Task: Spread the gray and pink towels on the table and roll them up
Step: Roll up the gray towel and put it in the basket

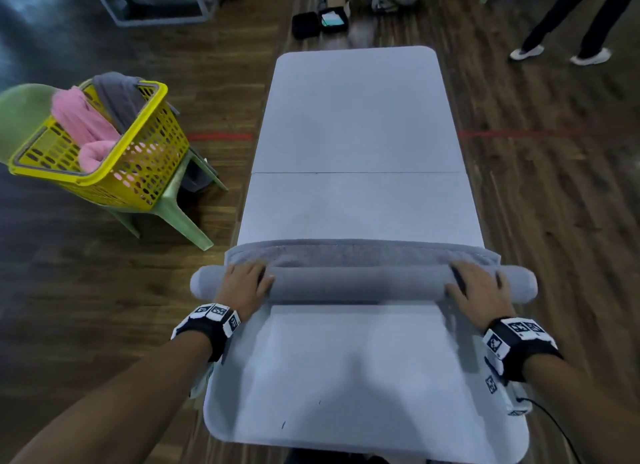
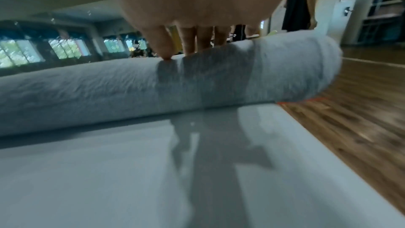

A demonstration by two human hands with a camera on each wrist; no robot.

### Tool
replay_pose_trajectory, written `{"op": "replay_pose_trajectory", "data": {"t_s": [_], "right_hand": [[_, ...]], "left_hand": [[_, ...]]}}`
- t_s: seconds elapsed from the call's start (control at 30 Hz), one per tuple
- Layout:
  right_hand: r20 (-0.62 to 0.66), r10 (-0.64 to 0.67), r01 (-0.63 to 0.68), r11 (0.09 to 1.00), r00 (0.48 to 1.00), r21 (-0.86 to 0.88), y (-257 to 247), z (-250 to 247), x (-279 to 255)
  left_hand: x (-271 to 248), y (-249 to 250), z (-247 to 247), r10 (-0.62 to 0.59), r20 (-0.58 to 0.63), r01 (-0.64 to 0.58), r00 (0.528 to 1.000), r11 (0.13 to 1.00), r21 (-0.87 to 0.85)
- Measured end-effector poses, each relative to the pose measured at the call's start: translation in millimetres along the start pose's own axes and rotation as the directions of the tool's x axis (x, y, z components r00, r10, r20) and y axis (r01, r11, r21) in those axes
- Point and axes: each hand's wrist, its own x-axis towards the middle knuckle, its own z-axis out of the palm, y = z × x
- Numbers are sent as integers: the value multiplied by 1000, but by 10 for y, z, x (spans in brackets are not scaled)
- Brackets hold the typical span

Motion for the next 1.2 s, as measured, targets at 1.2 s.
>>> {"op": "replay_pose_trajectory", "data": {"t_s": [1.2], "right_hand": [[372, 313, -446, 820, 874, 358, -1413, 257, -214]], "left_hand": [[-252, 2154, 256, -148, 334, 314, 931, 794, -521]]}}
